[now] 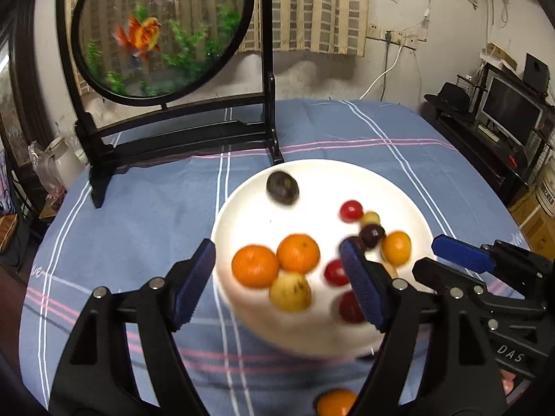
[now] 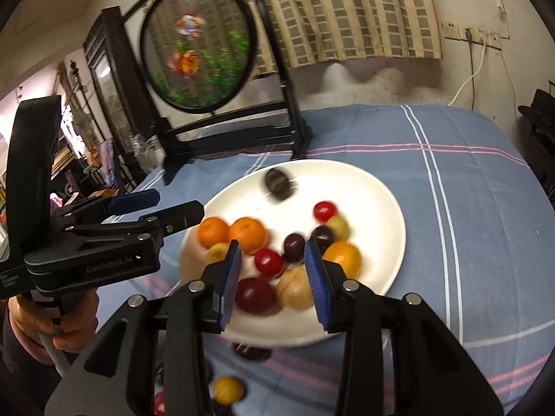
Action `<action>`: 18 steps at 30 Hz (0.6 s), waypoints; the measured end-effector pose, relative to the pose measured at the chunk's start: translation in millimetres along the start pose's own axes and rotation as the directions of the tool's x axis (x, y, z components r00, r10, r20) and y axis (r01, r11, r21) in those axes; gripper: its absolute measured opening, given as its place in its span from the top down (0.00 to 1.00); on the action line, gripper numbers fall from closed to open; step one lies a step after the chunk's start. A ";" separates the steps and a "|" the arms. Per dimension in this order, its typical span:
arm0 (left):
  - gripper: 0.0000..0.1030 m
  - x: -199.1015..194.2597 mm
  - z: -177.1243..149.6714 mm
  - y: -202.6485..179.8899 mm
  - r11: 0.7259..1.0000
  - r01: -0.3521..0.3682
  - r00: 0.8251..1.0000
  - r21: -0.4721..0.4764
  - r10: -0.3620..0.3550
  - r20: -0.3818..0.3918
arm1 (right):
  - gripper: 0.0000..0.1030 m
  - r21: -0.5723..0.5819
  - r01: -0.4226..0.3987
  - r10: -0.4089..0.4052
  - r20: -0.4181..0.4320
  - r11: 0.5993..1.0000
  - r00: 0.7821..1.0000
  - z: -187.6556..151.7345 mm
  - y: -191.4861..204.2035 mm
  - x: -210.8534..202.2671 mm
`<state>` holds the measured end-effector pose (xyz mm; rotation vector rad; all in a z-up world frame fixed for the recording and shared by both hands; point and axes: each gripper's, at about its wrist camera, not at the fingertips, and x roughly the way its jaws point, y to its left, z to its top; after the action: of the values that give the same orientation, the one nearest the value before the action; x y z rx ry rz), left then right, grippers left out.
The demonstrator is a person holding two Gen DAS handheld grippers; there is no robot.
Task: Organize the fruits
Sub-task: 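Carry the dark fruit and dark plum to the plate and release them, then grasp a large red plum with the left tool while the right tool grasps a dark plum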
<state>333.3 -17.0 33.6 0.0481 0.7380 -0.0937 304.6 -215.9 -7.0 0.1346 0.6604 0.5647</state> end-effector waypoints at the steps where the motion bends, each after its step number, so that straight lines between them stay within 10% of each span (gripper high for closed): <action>1: 0.17 -9.4 -6.1 1.1 1.000 0.008 1.000 -0.001 -0.008 0.009 | 0.63 -0.002 -0.006 0.006 0.001 1.000 1.000 -4.4 2.9 -5.1; 18: 0.05 -54.9 -109.6 51.8 0.985 -0.058 0.998 -0.161 0.063 0.026 | 0.54 -0.147 -0.052 0.024 -0.183 0.988 0.983 -99.4 43.4 -28.6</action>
<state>224.8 46.6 -9.9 -0.0843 0.7109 0.0227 205.4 -200.3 -56.9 -0.0467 0.7899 0.6670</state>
